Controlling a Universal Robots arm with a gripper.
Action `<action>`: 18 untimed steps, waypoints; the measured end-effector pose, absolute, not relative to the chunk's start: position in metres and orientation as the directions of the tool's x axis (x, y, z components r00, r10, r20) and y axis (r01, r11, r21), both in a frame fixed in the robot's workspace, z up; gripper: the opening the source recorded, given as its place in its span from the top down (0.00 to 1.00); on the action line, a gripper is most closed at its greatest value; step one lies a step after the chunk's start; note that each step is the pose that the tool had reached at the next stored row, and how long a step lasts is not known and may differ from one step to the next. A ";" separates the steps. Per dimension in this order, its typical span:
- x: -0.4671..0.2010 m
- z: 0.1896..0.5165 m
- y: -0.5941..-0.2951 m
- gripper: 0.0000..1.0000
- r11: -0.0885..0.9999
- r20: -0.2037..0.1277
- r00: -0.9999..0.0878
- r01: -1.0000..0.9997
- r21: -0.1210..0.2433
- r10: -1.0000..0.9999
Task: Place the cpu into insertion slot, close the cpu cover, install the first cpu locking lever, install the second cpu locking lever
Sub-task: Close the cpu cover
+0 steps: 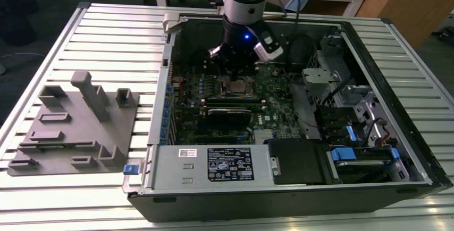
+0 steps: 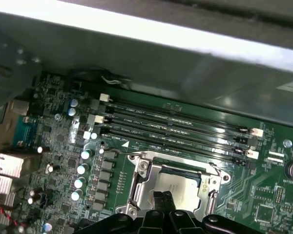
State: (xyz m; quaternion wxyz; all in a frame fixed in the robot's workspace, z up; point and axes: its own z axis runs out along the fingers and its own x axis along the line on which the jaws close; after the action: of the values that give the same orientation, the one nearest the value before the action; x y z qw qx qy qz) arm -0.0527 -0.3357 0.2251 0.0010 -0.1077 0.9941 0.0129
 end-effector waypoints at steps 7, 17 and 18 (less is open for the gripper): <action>-0.053 0.224 -0.336 0.89 0.988 -0.005 -0.988 -0.153 0.025 -0.153; -0.056 0.218 -0.336 0.89 1.000 -0.005 -1.000 -0.009 0.025 -0.009; -0.058 0.218 -0.336 0.89 1.000 -0.005 -1.000 -0.007 0.025 -0.007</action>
State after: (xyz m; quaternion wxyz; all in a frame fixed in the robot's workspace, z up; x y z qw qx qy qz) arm -0.0575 -0.3358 0.2176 0.0023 -0.0033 0.9999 0.0126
